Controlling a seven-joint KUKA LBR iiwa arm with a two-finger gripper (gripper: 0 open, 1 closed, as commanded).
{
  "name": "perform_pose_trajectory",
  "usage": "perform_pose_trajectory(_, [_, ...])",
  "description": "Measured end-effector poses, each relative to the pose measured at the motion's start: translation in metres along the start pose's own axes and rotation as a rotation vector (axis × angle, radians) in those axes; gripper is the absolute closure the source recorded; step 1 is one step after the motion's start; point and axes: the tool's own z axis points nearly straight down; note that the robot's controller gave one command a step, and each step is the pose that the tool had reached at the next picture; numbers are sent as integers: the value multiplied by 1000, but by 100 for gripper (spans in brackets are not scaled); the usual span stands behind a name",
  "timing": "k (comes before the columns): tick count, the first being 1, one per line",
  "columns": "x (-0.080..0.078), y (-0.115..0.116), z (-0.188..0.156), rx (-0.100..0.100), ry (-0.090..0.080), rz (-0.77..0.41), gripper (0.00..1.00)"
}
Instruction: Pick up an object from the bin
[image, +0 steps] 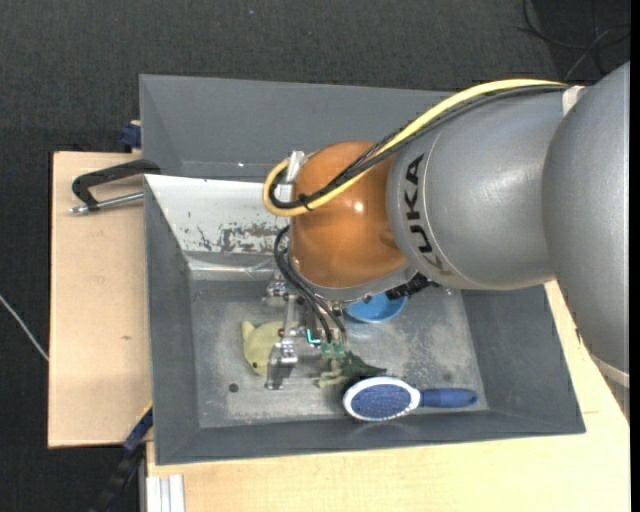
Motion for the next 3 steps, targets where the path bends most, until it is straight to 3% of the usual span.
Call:
perform_pose_trajectory(1, [-26, -41, 89, 0, -11, -326, 0])
perform_pose_trajectory(2, [-27, -40, 88, -1, -13, -326, 100])
perform_pose_trajectory(3, [-15, -29, -78, 0, -23, -496, 100])
